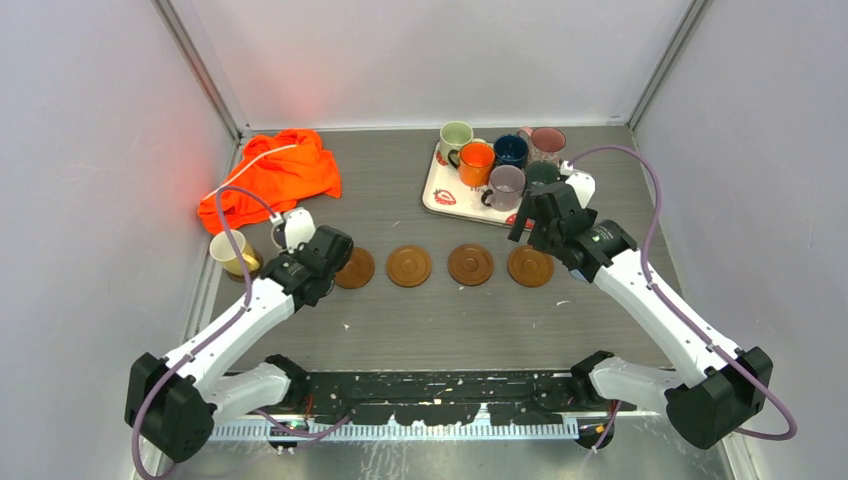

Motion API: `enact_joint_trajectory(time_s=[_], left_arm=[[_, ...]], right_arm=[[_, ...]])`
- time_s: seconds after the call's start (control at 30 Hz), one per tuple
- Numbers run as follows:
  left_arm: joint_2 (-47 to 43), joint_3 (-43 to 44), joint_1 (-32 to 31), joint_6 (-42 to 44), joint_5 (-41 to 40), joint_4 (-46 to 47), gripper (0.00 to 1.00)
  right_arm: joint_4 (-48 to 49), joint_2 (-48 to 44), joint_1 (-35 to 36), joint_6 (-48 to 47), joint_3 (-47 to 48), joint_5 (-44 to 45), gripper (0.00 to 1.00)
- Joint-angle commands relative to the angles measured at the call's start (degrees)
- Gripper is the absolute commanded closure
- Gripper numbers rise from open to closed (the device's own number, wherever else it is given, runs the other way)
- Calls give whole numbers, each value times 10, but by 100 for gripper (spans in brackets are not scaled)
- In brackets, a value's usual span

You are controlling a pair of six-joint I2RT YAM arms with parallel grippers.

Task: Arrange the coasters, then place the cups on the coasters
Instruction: Place the cup on the coaster.

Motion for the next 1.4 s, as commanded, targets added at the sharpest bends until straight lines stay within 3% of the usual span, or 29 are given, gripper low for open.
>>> enact_joint_trajectory(time_s=[0.0, 0.57, 1.37], left_arm=[[-36, -11, 33, -19, -41, 45, 100], [-6, -65, 121, -3, 27, 129, 100], [38, -93, 143, 24, 48, 207, 100]], right_arm=[[21, 1, 3, -12, 6, -3, 0], [20, 4, 3, -16, 9, -5, 0], [17, 2, 3, -20, 10, -7, 0]])
